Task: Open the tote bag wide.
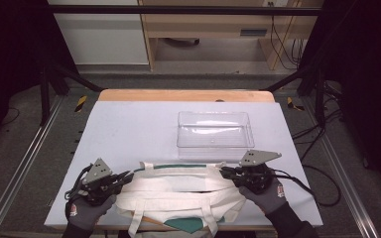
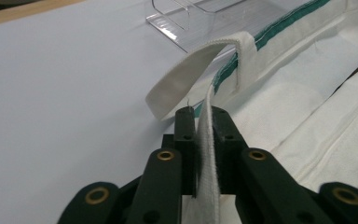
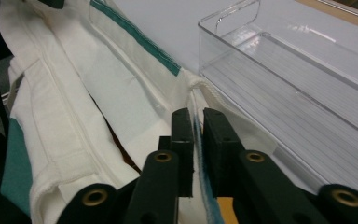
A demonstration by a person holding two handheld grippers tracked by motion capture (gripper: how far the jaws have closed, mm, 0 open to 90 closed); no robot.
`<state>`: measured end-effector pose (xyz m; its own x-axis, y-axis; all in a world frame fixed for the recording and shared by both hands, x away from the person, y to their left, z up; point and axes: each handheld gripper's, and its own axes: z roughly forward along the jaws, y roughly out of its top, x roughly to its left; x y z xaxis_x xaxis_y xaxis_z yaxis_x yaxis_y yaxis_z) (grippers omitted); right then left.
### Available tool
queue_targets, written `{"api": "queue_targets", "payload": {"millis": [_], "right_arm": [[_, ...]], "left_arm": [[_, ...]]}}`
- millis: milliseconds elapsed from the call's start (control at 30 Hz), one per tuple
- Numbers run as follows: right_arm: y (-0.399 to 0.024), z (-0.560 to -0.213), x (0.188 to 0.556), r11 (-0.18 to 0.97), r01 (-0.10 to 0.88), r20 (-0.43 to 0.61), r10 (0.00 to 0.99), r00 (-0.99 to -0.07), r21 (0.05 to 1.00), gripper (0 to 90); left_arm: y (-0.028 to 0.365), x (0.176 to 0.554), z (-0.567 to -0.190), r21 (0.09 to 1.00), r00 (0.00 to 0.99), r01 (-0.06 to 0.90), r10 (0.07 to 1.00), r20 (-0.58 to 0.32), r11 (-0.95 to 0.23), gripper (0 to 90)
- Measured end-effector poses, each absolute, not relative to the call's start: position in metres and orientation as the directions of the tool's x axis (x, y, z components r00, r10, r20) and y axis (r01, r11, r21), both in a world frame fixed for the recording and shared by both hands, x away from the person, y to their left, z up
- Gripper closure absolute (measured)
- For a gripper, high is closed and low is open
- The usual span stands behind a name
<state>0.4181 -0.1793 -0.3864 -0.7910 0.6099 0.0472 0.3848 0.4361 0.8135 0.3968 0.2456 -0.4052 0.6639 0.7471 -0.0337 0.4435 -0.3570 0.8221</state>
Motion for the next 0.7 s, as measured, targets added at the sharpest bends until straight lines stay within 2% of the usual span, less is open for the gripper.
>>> {"api": "queue_targets", "payload": {"millis": [300, 467, 533, 600, 700], "right_arm": [[-0.181, -0.382, 0.426, 0.36, 0.351, 0.012, 0.683, -0.73, 0.864, 88.9], [-0.174, -0.394, 0.436, 0.394, 0.368, -0.027, 0.712, -0.702, 0.842, 87.7], [-0.175, -0.396, 0.436, 0.391, 0.372, -0.024, 0.716, -0.698, 0.842, 83.0], [-0.179, -0.389, 0.433, 0.354, 0.342, -0.012, 0.71, -0.705, 0.87, 70.1], [-0.188, -0.376, 0.424, 0.305, 0.293, 0.003, 0.689, -0.725, 0.906, 63.6]], "left_arm": [[0.24, 0.4, -0.4, 0.864, 0.601, 0.42, 0.799, -0.035, -0.278, 87.2], [0.237, 0.405, -0.404, 0.859, 0.583, 0.438, 0.811, -0.046, -0.267, 87.5], [0.237, 0.408, -0.408, 0.85, 0.575, 0.458, 0.816, -0.06, -0.261, 87.5], [0.238, 0.409, -0.409, 0.851, 0.57, 0.465, 0.818, -0.077, -0.244, 87.6], [0.239, 0.408, -0.409, 0.852, 0.568, 0.468, 0.819, -0.086, -0.235, 87.5]]}}
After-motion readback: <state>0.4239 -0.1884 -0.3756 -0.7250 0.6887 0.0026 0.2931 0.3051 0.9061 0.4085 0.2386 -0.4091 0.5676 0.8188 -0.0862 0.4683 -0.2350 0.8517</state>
